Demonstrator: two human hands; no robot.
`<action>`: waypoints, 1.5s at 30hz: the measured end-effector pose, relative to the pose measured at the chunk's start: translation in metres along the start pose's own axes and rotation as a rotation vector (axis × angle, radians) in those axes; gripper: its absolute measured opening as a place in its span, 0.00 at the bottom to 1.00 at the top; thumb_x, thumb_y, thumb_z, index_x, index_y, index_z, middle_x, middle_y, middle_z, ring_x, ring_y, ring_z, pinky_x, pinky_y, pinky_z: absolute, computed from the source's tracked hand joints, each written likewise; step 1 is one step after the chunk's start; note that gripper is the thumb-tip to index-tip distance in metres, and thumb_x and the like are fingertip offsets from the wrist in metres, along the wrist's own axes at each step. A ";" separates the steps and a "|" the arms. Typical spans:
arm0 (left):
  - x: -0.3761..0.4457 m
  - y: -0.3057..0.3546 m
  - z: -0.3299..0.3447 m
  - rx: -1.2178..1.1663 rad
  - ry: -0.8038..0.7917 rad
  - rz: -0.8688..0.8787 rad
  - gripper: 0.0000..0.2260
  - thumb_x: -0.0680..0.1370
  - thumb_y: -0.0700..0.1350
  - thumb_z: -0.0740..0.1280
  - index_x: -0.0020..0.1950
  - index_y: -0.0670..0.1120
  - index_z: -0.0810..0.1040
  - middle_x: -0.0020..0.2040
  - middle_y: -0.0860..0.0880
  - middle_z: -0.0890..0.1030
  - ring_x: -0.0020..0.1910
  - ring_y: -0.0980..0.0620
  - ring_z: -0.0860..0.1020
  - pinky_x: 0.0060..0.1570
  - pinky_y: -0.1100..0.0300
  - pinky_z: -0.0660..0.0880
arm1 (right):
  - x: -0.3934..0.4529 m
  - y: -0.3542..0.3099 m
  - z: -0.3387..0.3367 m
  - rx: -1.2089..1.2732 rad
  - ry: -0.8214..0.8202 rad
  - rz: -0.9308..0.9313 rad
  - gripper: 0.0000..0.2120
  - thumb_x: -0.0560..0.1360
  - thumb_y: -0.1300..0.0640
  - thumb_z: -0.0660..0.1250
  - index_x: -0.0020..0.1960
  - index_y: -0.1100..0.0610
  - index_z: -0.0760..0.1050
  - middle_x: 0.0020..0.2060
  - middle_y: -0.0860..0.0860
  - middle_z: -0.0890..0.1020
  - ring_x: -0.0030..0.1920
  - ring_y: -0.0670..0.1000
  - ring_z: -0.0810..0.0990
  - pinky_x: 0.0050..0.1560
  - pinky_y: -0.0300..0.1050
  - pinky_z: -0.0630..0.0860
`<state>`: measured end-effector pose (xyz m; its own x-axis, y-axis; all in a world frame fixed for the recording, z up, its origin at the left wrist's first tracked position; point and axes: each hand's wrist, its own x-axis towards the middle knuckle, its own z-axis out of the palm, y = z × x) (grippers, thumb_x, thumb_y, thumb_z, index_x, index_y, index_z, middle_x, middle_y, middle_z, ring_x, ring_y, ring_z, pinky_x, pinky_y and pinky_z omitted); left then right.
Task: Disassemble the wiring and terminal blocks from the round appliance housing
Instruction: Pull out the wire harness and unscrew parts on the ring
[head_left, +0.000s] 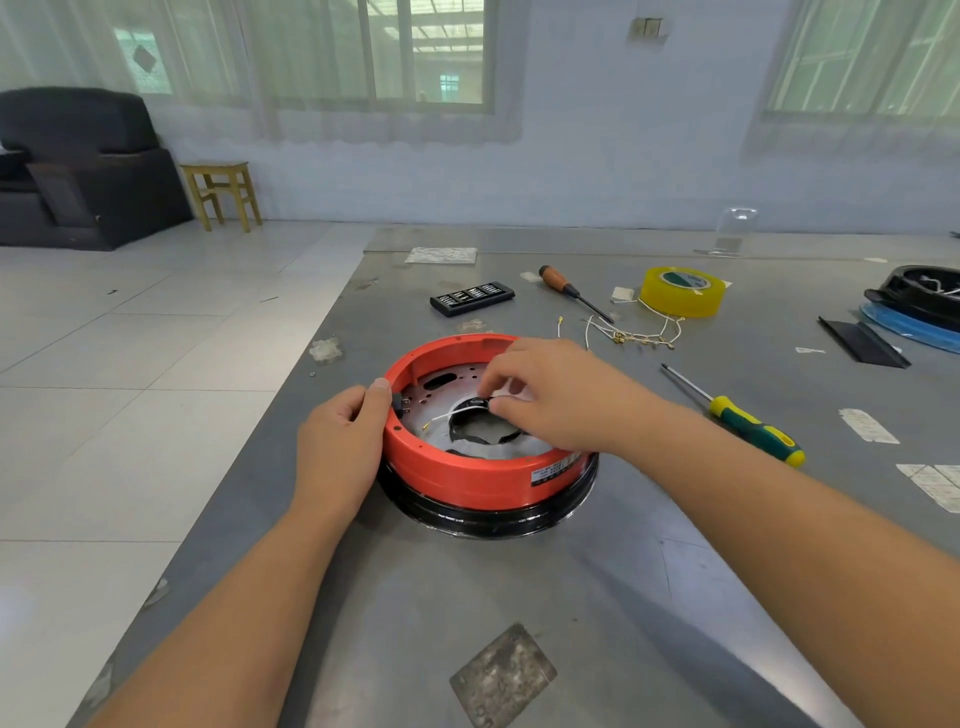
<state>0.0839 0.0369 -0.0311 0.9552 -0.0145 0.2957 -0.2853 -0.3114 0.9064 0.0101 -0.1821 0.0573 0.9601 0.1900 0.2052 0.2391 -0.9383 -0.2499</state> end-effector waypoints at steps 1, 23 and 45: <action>0.000 0.000 0.000 -0.003 -0.001 0.001 0.23 0.85 0.56 0.62 0.37 0.40 0.75 0.29 0.51 0.71 0.30 0.54 0.69 0.38 0.54 0.68 | 0.013 -0.003 0.004 -0.081 -0.066 -0.004 0.08 0.80 0.53 0.66 0.57 0.47 0.80 0.55 0.46 0.78 0.57 0.48 0.77 0.58 0.49 0.75; -0.015 0.018 -0.004 -0.016 0.089 0.250 0.09 0.79 0.56 0.68 0.56 0.55 0.78 0.52 0.59 0.80 0.56 0.64 0.72 0.55 0.62 0.70 | 0.033 -0.004 0.015 -0.007 0.175 -0.045 0.04 0.78 0.50 0.69 0.52 0.45 0.81 0.46 0.43 0.82 0.46 0.46 0.75 0.47 0.49 0.77; -0.024 0.034 0.001 -0.047 0.137 0.162 0.04 0.77 0.53 0.75 0.44 0.64 0.85 0.50 0.61 0.82 0.60 0.62 0.75 0.56 0.70 0.66 | 0.001 0.011 0.017 0.474 0.283 0.061 0.03 0.77 0.55 0.72 0.49 0.49 0.84 0.42 0.43 0.84 0.44 0.42 0.80 0.46 0.31 0.74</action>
<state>0.0510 0.0254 -0.0079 0.8777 0.0691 0.4743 -0.4409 -0.2713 0.8555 0.0159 -0.1872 0.0389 0.9134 -0.0071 0.4069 0.2861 -0.6999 -0.6544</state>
